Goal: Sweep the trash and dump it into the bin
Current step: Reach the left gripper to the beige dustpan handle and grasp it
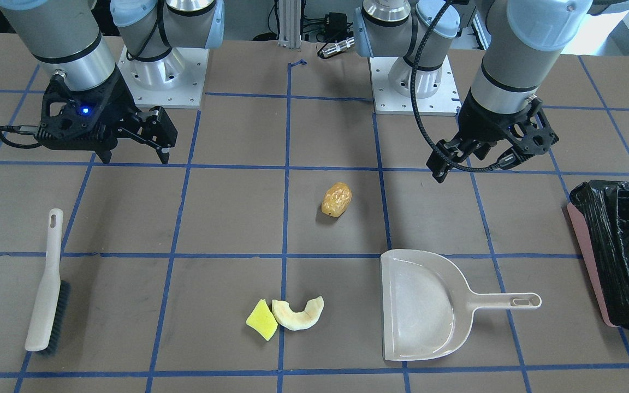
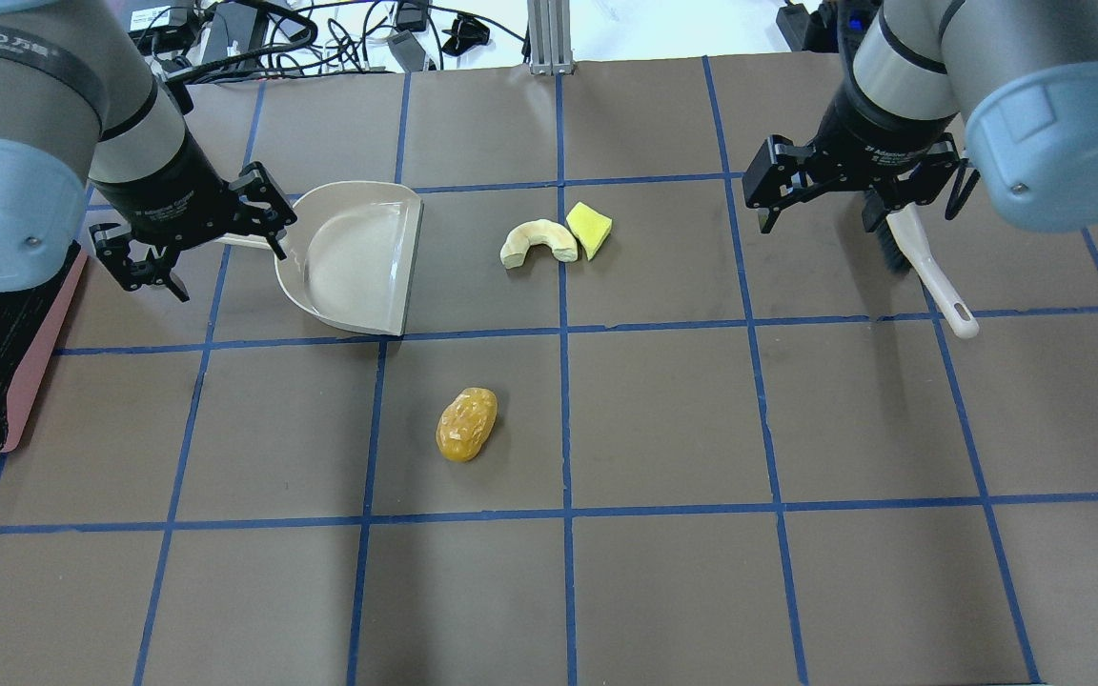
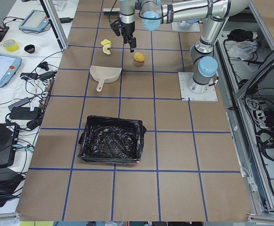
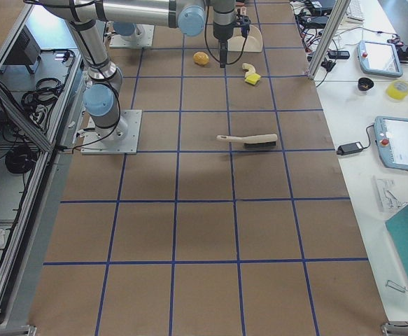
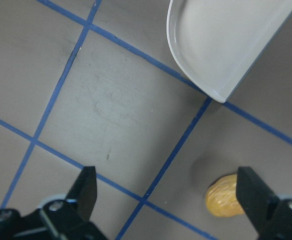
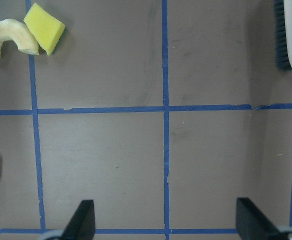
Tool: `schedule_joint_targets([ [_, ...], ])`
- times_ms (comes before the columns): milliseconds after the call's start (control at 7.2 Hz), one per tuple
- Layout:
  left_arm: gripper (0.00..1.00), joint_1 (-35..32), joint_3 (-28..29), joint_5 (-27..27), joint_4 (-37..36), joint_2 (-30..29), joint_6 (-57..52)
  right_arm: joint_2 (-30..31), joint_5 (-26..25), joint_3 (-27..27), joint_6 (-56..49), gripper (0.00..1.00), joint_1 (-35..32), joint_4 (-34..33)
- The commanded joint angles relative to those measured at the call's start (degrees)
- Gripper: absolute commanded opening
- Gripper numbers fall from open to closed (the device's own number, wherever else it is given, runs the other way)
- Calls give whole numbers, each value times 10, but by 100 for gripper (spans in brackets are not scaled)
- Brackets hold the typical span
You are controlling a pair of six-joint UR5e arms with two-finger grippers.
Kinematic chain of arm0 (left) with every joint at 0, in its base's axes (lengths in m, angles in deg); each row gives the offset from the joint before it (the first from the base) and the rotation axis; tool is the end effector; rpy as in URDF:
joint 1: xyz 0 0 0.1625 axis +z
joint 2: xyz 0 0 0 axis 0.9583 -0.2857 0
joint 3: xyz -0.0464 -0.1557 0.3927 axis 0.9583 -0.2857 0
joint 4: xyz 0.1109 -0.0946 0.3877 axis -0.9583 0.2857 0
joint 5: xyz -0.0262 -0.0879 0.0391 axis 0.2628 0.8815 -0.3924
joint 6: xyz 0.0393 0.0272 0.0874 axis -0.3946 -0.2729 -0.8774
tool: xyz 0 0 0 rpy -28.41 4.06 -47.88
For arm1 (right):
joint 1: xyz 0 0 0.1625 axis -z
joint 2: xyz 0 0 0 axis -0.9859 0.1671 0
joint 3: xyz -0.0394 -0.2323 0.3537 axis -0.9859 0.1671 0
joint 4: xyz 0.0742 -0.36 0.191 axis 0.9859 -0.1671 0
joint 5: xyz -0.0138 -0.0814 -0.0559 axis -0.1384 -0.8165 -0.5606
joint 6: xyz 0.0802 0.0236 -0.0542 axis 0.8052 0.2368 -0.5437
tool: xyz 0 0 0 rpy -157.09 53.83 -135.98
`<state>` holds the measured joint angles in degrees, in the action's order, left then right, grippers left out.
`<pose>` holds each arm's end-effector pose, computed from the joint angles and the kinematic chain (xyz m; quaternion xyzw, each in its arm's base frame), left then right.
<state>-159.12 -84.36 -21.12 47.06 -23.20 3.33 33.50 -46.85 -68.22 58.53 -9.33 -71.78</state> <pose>-0.0896 -0.5045 0.4314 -0.2950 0.9548 -0.0264 0.0266 0.1344 -0.4970 0.4551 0.0085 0.9995 -0.0258 0.0186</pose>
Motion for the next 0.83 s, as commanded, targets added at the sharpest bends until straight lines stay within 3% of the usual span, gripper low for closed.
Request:
schedule_joint_targets([
  [0, 100, 12, -2, 35, -54, -26, 148, -1, 0, -2, -3, 100, 2, -1],
  [139, 100, 27, -1, 60, -54, -36, 182, -1, 0, -5, -5, 100, 3, -5],
  [417, 100, 55, -2, 57, -62, -44, 178, 5, -3, -4, -5, 100, 9, -8],
  [556, 100, 61, -2, 52, -61, -60, 183, 3, -3, -5, -11, 100, 31, -7],
  [694, 100, 68, 1, 46, -62, -86, 214, 0, -3, -9, -85, 100, 76, -3],
])
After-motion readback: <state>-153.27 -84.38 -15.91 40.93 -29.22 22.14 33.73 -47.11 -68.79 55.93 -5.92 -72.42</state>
